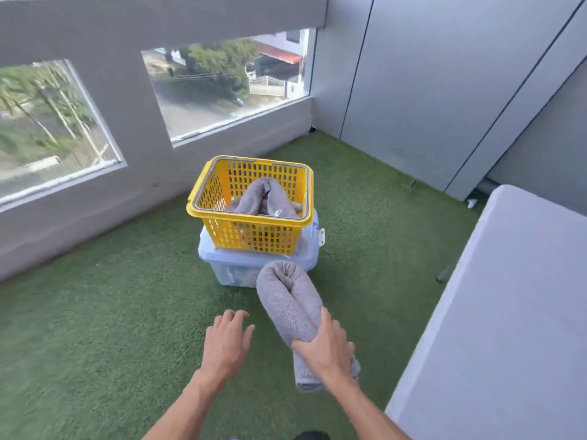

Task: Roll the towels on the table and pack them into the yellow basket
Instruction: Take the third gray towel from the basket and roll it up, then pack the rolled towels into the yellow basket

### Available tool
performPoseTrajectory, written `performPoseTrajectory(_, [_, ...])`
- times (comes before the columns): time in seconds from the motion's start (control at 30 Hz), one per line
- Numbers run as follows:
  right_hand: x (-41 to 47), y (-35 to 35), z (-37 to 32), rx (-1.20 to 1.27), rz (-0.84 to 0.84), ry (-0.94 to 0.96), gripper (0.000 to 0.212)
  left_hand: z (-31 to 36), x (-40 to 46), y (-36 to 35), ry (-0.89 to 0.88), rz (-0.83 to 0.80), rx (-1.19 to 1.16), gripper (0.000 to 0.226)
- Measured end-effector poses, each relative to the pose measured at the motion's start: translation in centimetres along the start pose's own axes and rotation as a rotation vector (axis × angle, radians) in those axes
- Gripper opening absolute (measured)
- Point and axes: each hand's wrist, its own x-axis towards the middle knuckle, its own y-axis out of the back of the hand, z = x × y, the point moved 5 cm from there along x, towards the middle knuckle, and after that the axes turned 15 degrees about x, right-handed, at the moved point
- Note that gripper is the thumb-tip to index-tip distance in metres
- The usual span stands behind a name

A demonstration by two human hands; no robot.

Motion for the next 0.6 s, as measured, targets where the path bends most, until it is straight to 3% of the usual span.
performPoseTrajectory(0.27, [10.6,-4.0,-10.1,0.011,-0.012,0.049,0.099,-5.7,11.4,0.8,0.007,-0.013,-0.035,0.034])
performPoseTrajectory(0.6, [30.4,-5.4,-19.8,-0.042,-0.046,0.096,0.104,-8.1,33.4,1.6,0.035,0.001,-0.067,0.031])
